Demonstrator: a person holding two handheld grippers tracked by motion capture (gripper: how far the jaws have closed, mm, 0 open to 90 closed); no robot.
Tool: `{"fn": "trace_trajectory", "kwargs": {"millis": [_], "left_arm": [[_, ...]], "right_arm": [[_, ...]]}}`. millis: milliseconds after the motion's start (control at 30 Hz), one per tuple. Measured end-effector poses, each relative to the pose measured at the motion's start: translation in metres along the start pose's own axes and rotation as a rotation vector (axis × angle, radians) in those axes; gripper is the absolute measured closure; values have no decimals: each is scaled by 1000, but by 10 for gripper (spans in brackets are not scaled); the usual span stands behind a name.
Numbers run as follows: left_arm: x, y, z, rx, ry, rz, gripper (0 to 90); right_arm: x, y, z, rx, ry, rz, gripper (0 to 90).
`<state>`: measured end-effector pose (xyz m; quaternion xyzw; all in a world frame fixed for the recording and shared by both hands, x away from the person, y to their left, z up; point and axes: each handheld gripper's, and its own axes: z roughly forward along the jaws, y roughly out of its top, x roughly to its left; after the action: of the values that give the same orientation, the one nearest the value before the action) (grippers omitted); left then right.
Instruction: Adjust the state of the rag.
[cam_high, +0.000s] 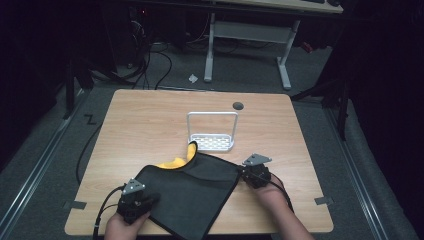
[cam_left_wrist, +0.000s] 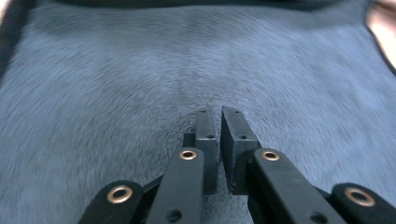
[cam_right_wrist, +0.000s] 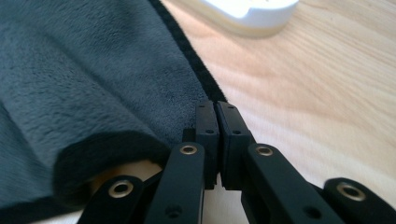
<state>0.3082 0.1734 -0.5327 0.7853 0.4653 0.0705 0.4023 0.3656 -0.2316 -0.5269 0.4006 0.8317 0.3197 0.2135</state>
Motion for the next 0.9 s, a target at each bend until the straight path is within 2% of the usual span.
{"fn": "trace_trajectory", "kwargs": {"millis": [67,100,133,233,267,300,400,567,600,667,700,767,833,900], "left_arm": [[10,6,2,-7,15,-5,865],[10,6,2,-7,15,-5,867],[21,13,5,-15,46,-7,867],[39,22,8,-32,94,-14,867],[39,22,8,-32,94,-14,867],[48,28,10,-40,120,-25,866],[57,31,12,-63,135,-43,866],[59,31,13,-83,158,-56,852],[59,31,13,-83,158,-56,831],[58,32,11,-78,191,-54,801],[54,32,6,-88,197,-50,746],[52,32,2,-97,192,-50,706],[45,30,-5,-119,152,-60,675],[38,26,-6,-115,128,-48,665]], "right_arm": [[3,-8,-7,-13,6,14,885],[5,-12,-10,-13,14,25,884],[7,-15,-14,-12,15,22,884],[14,-22,-23,-11,26,37,883],[16,-24,-25,-11,25,32,883],[18,-26,-28,-11,24,29,883],[21,-32,-34,-11,27,30,882],[23,-36,-38,-9,28,38,878],[23,-36,-38,-9,28,38,878],[23,-37,-38,-13,31,43,871],[22,-37,-39,-17,38,47,849],[21,-36,-42,-37,35,47,841],[16,-32,-45,-63,32,62,840],[12,-28,-47,-83,29,65,840]]}}
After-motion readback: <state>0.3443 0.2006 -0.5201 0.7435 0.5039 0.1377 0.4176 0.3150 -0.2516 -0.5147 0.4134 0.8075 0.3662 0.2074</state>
